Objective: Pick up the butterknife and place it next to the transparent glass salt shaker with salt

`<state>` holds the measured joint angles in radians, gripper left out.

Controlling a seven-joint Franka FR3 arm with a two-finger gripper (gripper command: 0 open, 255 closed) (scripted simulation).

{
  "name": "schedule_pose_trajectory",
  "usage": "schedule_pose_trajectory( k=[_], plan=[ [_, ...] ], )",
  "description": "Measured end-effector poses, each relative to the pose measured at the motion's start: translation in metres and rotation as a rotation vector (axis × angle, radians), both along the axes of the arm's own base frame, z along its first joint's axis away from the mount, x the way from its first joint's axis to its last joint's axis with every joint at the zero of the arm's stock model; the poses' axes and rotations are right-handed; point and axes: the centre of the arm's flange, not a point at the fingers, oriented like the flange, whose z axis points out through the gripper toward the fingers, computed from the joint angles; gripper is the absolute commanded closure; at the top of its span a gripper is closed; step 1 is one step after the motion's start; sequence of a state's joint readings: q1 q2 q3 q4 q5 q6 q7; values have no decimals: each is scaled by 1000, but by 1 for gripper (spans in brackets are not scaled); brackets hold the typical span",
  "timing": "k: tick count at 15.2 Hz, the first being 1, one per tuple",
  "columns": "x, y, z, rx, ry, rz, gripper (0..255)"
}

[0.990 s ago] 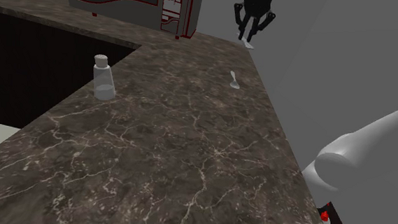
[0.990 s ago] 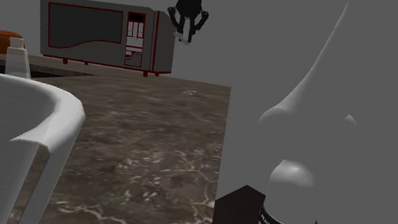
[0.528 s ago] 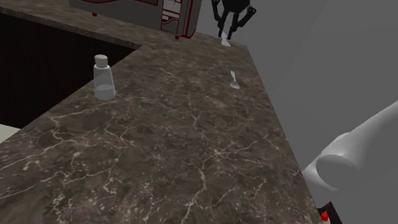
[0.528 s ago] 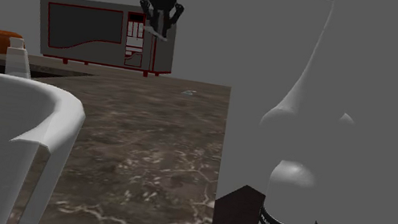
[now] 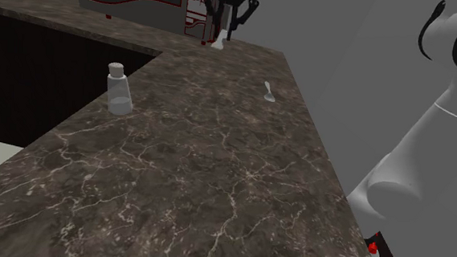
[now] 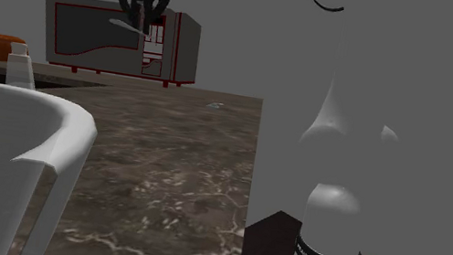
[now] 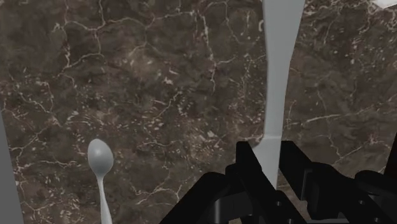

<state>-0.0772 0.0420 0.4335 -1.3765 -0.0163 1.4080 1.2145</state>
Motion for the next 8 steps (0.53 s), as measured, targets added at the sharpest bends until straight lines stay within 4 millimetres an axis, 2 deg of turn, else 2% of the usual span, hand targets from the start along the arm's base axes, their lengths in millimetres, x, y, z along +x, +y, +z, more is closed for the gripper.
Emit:
schedule_pose_trajectory(
  k=[2, 5, 8],
  plan=[
    [4, 20, -2, -1, 0, 0, 255],
    [23, 62, 2, 1, 0, 2, 255],
    [32, 94, 2, 1, 0, 1, 255]
  ],
)
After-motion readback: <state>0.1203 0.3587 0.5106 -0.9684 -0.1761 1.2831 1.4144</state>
